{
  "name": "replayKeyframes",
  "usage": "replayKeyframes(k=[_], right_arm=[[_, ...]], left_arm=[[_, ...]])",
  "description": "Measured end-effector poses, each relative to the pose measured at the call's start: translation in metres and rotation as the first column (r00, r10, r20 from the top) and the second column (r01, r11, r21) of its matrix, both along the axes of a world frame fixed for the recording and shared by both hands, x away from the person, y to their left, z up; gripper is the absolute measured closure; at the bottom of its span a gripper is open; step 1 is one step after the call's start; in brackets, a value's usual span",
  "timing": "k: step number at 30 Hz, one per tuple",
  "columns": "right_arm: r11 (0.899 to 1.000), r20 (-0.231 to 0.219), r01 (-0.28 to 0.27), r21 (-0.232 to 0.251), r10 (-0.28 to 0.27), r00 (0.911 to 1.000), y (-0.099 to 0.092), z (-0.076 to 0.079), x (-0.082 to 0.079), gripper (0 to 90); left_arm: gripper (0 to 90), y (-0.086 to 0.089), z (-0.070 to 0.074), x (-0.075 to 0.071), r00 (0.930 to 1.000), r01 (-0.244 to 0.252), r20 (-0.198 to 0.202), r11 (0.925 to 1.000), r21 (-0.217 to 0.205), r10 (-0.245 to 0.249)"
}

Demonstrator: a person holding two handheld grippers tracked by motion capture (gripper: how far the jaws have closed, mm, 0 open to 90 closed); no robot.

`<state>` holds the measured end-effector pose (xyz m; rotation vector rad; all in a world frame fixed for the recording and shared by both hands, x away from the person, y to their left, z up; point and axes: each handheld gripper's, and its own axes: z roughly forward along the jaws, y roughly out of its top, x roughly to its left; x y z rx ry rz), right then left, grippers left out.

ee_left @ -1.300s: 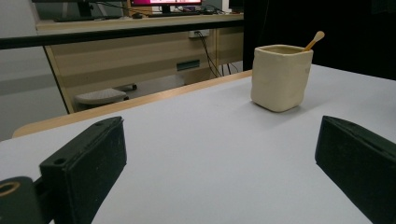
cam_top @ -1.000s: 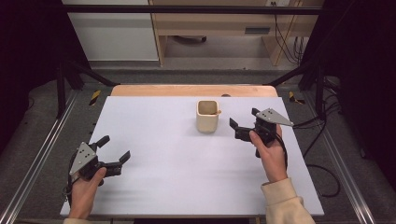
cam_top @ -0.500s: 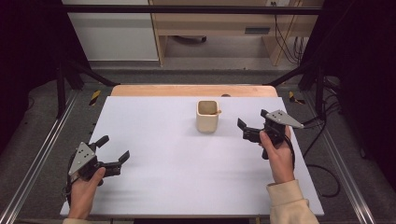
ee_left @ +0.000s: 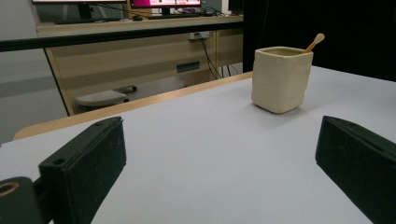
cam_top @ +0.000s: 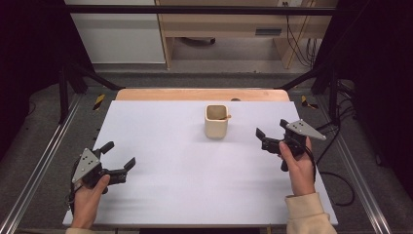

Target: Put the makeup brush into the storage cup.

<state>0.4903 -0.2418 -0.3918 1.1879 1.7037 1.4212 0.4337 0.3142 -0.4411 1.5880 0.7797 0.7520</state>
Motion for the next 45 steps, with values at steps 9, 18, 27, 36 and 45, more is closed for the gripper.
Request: replayKeyframes(k=[9, 18, 27, 36, 45], right_arm=[[1.0, 0.005, 0.006, -0.002, -0.006, 1.0, -0.006, -0.006, -0.006, 3.2], [1.0, 0.022, -0.005, -0.019, 0.005, 0.9997, -0.007, -0.01, -0.011, 3.6], [0.998, 0.065, -0.019, -0.064, 0.023, 0.9976, -0.005, -0.013, -0.016, 3.7], [0.994, 0.085, -0.064, -0.092, 0.072, 0.9938, -0.001, -0.015, -0.02, 4.3], [0.986, 0.097, -0.115, -0.117, 0.127, 0.9872, 0.004, -0.018, -0.025, 4.3]], left_arm=[[1.1, -0.001, 0.0, 0.0, 1.0, 0.003, -0.002, 1.0, 0.006, -0.003], [1.1, -0.001, 0.0, 0.0, 1.0, 0.006, -0.002, 1.0, 0.008, -0.006], [1.1, -0.002, -0.001, 0.0, 0.9999, 0.011, -0.002, 0.9999, 0.009, -0.011], [1.1, -0.003, -0.001, -0.001, 0.9998, 0.021, -0.002, 0.9997, 0.012, -0.021], [1.1, -0.004, 0.0, -0.001, 0.9996, 0.029, -0.002, 0.9995, 0.015, -0.029]])
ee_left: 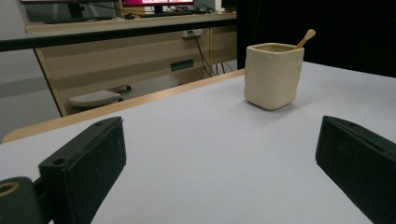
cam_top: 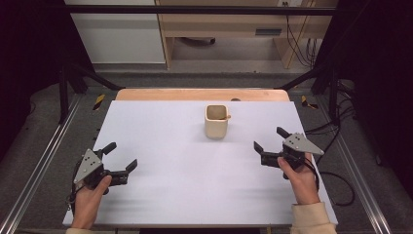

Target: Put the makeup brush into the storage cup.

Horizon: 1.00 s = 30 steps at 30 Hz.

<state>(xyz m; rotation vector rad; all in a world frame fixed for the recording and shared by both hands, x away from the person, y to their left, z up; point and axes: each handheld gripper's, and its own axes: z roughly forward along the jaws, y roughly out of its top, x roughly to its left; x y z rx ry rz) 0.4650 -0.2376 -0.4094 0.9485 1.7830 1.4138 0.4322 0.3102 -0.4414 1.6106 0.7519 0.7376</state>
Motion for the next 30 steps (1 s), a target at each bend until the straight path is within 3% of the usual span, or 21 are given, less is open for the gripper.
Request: replayKeyframes(k=[5, 30], right_arm=[[0.999, 0.011, -0.028, -0.015, 0.029, 0.9995, 0.003, -0.003, -0.003, 4.7], [0.995, 0.03, -0.067, -0.073, 0.069, 0.9972, 0.002, -0.015, -0.019, 5.4]], left_arm=[[1.1, -0.001, 0.0, 0.0, 1.0, 0.003, 0.0, 1.0, 0.003, -0.003], [1.1, -0.002, -0.001, -0.001, 1.0, 0.009, -0.001, 0.9997, 0.021, -0.009]])
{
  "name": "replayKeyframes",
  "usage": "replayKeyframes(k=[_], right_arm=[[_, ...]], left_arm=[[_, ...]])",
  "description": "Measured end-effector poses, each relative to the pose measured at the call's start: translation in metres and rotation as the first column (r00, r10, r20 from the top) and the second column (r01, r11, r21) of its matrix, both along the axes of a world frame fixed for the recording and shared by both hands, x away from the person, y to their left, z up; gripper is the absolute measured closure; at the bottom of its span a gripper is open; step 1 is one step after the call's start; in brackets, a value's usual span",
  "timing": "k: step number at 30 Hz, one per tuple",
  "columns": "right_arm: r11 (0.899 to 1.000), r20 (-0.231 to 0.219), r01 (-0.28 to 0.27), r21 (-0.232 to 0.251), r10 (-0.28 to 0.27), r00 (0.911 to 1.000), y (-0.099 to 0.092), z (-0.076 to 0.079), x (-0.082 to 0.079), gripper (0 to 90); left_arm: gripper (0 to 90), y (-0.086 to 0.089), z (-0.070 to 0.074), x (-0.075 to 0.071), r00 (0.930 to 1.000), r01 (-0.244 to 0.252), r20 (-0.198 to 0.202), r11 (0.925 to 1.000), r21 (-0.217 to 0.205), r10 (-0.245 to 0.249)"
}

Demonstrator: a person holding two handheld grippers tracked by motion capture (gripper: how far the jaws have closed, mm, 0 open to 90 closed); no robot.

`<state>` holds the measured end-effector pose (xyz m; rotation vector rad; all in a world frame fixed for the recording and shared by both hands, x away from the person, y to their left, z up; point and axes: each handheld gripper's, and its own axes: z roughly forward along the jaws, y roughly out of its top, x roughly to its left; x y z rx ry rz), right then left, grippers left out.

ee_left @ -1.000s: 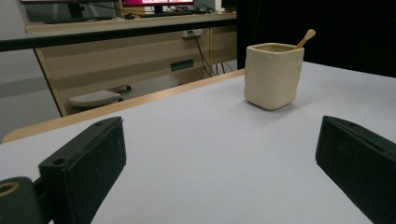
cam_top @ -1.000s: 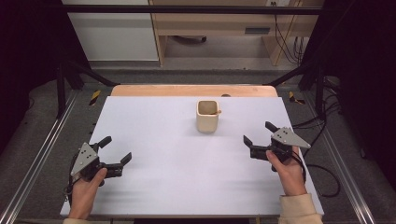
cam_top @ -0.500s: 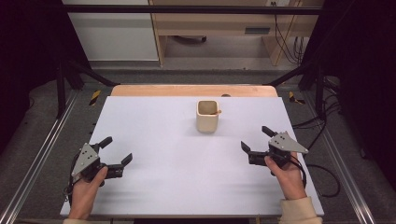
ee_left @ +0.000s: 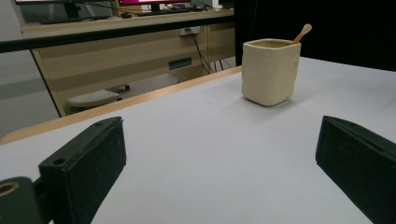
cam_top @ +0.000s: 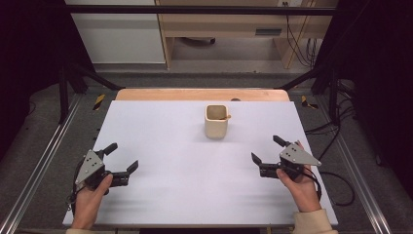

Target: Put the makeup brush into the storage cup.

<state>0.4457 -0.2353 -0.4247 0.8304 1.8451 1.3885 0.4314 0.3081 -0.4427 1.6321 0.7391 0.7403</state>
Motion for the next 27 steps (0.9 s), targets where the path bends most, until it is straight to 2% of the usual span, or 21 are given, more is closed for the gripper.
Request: replayKeyframes(k=[7, 11, 17, 23, 27], right_arm=[[1.0, 0.0, -0.002, -0.011, 0.002, 1.0, -0.003, -0.005, -0.003, 5.2], [1.0, 0.017, -0.006, -0.012, 0.006, 0.9998, -0.004, -0.008, -0.006, 5.5], [0.999, 0.034, -0.043, -0.004, 0.044, 0.9985, -0.001, -0.013, -0.011, 5.6], [0.997, 0.01, -0.078, 0.004, 0.078, 0.9969, 0.002, -0.02, -0.012, 5.7], [0.997, -0.015, -0.073, -0.025, 0.072, 0.9973, 0.001, -0.027, -0.009, 5.7]], left_arm=[[1.1, -0.001, 0.0, 0.0, 1.0, 0.006, 0.0, 1.0, 0.004, -0.006], [1.1, -0.002, 0.0, 0.0, 0.9999, 0.014, -0.001, 0.9999, 0.008, -0.014], [1.1, -0.004, 0.0, -0.001, 0.9994, 0.034, -0.002, 0.9993, 0.014, -0.034], [1.1, -0.005, 0.0, -0.001, 0.9991, 0.041, -0.003, 0.999, 0.018, -0.041], [1.1, -0.006, 0.0, -0.001, 0.9988, 0.049, -0.001, 0.9986, 0.022, -0.049]])
